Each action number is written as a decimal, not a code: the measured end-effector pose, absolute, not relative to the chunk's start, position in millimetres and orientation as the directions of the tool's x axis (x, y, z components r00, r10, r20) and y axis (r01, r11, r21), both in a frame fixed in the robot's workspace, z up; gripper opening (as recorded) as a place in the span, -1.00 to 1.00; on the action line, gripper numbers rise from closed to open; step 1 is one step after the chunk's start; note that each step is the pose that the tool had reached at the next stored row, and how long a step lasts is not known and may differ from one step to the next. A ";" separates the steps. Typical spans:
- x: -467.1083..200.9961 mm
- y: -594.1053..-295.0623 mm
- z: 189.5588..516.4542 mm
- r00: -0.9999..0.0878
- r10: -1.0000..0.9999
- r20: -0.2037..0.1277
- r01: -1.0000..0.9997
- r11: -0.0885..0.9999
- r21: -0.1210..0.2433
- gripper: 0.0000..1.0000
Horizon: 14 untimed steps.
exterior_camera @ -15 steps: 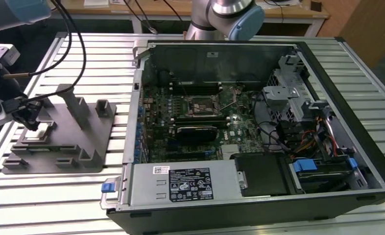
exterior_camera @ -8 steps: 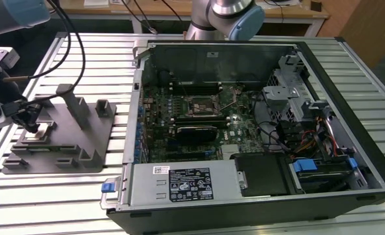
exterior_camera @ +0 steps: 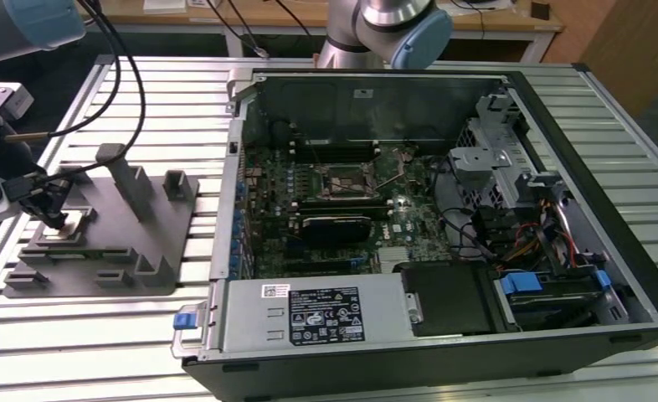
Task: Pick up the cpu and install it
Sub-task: 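Pick up the cpu and move it towards the insertion slot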
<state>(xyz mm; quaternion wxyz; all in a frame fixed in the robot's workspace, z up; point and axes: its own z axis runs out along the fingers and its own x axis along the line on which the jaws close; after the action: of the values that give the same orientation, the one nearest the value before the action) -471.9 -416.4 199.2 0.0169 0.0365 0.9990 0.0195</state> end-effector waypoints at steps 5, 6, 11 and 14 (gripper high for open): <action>-471.9 -416.4 199.0 -0.997 0.073 -0.032 0.072 0.997 0.040 -0.54; -471.9 -416.4 199.0 -0.997 0.074 -0.032 0.072 0.997 0.040 -0.54; -471.9 -416.4 198.9 -0.997 0.074 -0.032 0.072 0.997 0.040 -0.18; -471.9 -416.4 198.8 -0.997 0.074 -0.032 0.072 0.997 0.040 0.05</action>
<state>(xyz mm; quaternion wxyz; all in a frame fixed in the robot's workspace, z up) -471.9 -416.4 198.8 0.0169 0.0365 0.9990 0.0195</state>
